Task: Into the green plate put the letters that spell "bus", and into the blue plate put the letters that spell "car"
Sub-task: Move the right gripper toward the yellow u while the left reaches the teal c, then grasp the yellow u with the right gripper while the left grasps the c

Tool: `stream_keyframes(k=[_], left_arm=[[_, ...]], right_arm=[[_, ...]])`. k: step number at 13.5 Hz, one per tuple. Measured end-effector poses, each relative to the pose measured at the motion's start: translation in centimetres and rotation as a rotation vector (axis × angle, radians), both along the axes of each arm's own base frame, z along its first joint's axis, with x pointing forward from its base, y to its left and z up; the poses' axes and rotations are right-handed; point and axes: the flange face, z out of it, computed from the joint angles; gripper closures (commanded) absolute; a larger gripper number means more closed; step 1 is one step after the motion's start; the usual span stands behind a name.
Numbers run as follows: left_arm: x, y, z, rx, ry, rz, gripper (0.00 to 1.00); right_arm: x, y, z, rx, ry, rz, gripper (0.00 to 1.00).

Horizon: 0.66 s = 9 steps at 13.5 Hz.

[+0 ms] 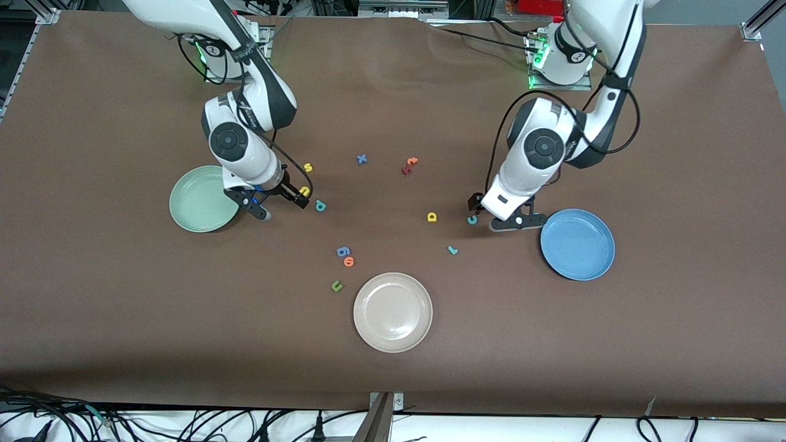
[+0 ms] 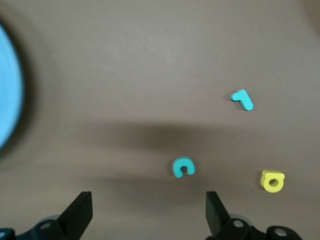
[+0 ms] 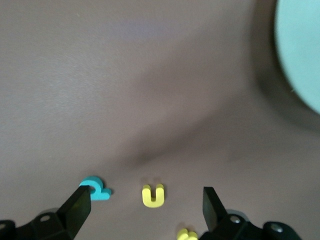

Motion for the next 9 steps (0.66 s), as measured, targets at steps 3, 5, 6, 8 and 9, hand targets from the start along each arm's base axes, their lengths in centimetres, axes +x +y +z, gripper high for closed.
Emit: stream_keyframes(k=[3, 5, 6, 8, 9], left_arm=[[-0.4, -1.3, -2.7, -0.002, -0.02, -0.001, 0.0], [-0.5, -1.6, -3.8, 0.002, -0.023, 0.008, 0.0], [-0.6, -1.9, -4.2, 0.004, -0.022, 0.012, 0.0], [-0.6, -2.4, -4.7, 0.001, -0.034, 0.012, 0.01], [-0.7, -2.7, -5.1, 0.0, -0.04, 0.009, 0.03]], right_arm=[[-0.3, 0.0, -1.7, -0.007, 0.019, -0.013, 0.06], [-0.3, 0.0, -2.3, -0.008, 0.02, -0.033, 0.08], [-0.3, 0.0, -2.5, -0.01, 0.023, -0.042, 0.09], [-0.5, 0.1, -3.0, -0.015, 0.032, -0.051, 0.09], [-0.7, 0.4, -3.2, -0.018, 0.036, -0.057, 0.09]])
